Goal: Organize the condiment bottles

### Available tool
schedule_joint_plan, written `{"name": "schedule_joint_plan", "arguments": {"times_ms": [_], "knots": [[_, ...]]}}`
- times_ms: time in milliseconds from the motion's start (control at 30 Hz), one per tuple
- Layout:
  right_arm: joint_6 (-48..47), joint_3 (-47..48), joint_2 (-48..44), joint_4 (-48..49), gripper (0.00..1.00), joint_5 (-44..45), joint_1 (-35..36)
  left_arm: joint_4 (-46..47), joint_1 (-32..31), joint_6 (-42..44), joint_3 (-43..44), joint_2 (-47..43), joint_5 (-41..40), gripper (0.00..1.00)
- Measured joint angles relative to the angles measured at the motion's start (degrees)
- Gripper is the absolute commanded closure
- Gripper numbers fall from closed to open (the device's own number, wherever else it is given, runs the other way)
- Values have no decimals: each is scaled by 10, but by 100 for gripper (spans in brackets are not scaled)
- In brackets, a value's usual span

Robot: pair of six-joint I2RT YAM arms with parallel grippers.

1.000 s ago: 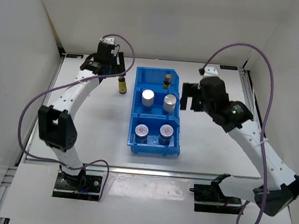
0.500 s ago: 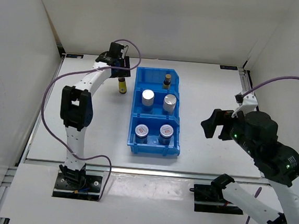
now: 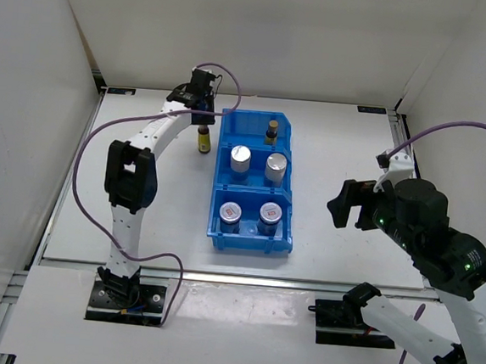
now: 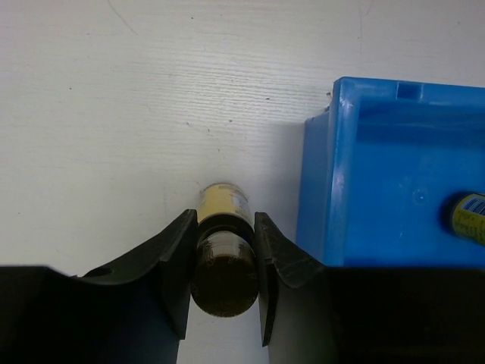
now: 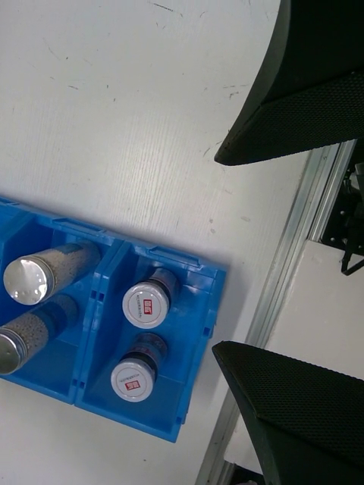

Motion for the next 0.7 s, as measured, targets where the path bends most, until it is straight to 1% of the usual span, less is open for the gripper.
{"name": "schedule_joint_plan", "arguments": {"times_ms": [33,167,300,467,567,700], "knots": [[-1,0,0,-2,0,0,0,-2,-2,1,-1,-2,-4,89],[-1,0,2,-3,0,-1,0,-14,-11,6,-3,-14,-23,89],[-1,0,2,-3,0,-4,0,-25,-36,17,6,-42,-54,89],[-1,-1,1,-3,0,-9,0,-29,-96,38,75,-71,-104,89],[0,-2,1,-3,0,-12,0,-25,-123,38,113,-90,-105,89],[1,-2,-2,-5,0,-14,0,-14,-151,38,160,-92,-103,89]]}}
